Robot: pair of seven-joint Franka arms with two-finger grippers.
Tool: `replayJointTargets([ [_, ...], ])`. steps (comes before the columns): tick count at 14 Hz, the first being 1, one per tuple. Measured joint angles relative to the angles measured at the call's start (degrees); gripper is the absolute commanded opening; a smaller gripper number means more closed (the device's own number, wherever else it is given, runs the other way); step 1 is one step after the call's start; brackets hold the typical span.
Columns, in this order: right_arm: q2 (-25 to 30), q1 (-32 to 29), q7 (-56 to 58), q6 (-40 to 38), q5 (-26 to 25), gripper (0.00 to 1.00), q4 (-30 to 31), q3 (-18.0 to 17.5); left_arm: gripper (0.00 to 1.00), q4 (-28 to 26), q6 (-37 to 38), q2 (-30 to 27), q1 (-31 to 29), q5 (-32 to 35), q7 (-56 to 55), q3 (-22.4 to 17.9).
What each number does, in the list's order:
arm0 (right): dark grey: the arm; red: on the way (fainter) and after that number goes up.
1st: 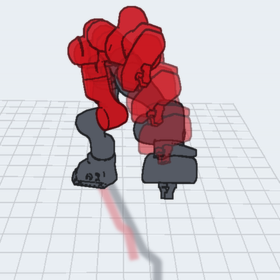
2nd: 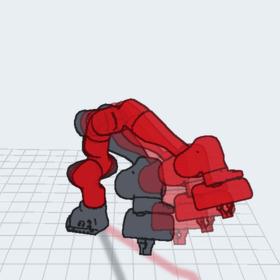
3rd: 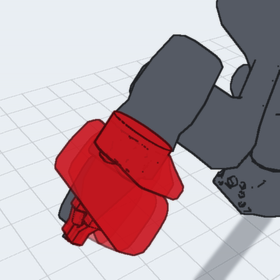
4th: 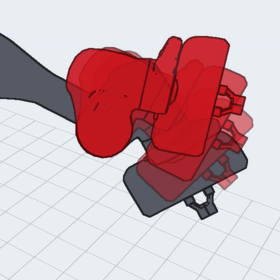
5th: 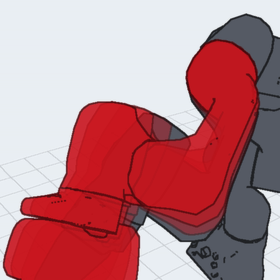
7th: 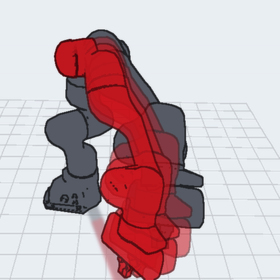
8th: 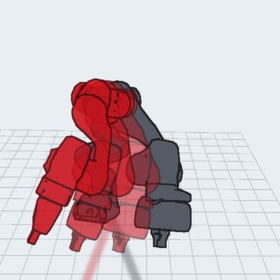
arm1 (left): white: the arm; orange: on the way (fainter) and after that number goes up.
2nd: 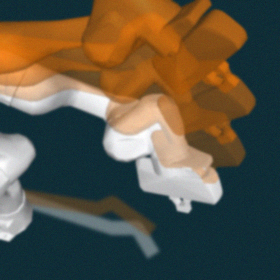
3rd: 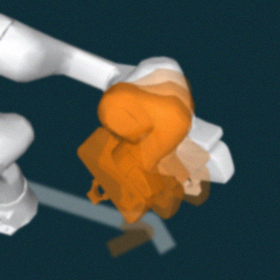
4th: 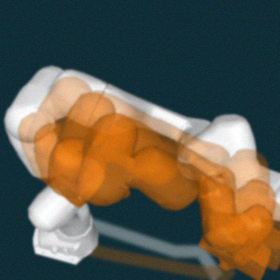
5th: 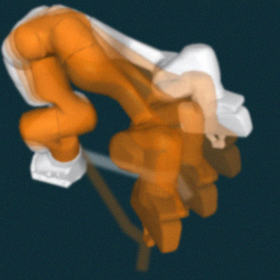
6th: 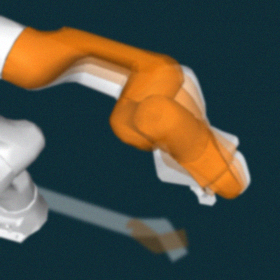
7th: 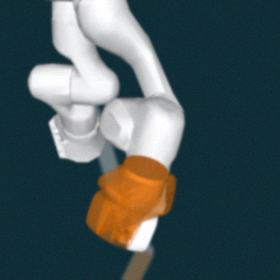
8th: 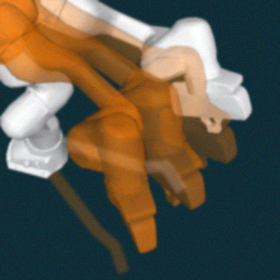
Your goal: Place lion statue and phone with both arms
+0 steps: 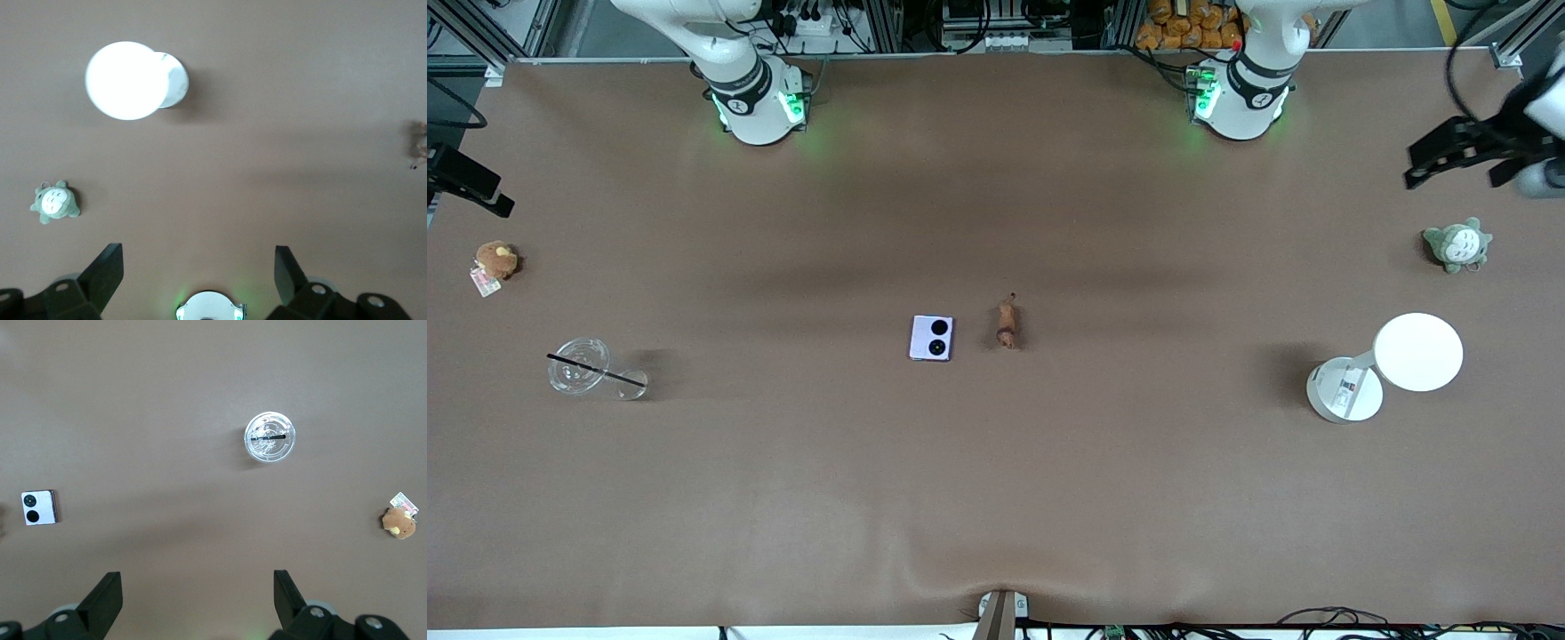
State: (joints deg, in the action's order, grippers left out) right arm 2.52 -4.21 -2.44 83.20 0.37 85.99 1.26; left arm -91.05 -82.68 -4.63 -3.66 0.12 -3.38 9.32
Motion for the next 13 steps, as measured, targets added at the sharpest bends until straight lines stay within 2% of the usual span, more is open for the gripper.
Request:
replayJointTargets([
  [3, 0.0, 0.0, 0.01, 0.0, 0.0, 1.0, 0.01, -0.04, 1.0, 0.04, -1.05, 3.71, 1.75, -0.06, -4.44, 5.2],
  [7, -0.01, 0.04, 0.04, 0.0, 0.04, 1.0, 0.04, -0.1, 1.0, 0.27, -6.95, 9.55, 3.94, -0.19, -15.18, 12.33],
  [10, -0.91, 1.15, 0.22, -0.04, 0.09, 1.0, 0.24, -0.4, 1.0, 0.16, -12.3, 14.49, 8.74, -0.16, -20.91, 13.65],
  [13, -4.62, 3.85, 0.2, 0.19, 0.06, 1.0, 0.33, -0.69, 1.0, 0.07, -21.38, 21.64, 13.29, 1.8, -27.76, 13.63],
])
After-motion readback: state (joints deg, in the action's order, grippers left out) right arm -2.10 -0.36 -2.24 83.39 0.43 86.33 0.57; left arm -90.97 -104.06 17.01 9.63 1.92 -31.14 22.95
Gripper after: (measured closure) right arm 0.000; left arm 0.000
